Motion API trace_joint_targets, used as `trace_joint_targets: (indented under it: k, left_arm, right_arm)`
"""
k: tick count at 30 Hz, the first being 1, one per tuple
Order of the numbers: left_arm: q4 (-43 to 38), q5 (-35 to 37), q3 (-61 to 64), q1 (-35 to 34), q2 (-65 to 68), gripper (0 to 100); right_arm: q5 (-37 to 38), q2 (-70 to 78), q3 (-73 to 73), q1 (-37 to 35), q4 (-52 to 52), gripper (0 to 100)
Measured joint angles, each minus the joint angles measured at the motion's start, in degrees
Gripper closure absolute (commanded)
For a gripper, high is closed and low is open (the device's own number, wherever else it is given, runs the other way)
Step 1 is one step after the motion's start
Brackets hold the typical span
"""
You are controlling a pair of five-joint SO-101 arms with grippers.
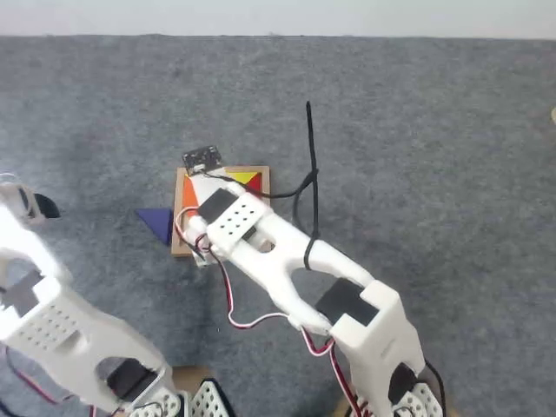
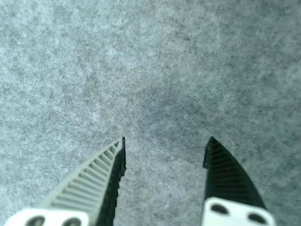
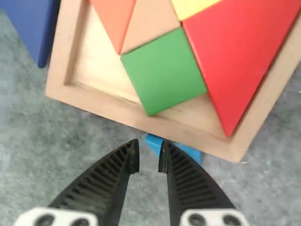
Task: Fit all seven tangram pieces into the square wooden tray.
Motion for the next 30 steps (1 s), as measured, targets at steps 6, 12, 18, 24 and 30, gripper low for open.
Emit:
trace_joint_targets:
  k: [6,12,18,24,30]
  left_arm:
    - [0.0,0.0,0.0,0.0,0.0,74]
    - [0.0,0.0,0.0,0.0,0.0,74]
    - [0.0,0.0,0.0,0.0,0.0,74]
    - [0.0,0.0,0.0,0.0,0.0,74]
    - [0.0,0.0,0.0,0.0,0.0,74]
  right_arm:
    - [0.44,-8.09,2.64,0.62,3.34,91.3]
    - [12.31,-17.93,18.29,0.62,-4.13,91.3]
    - [33.58,-20.22,33.05,0.62,-17.58,91.3]
    - [35.69,-21.19,35.43,1.23,-18.46,91.3]
    - [35.69,-21.36,35.6,3.25,-17.41,91.3]
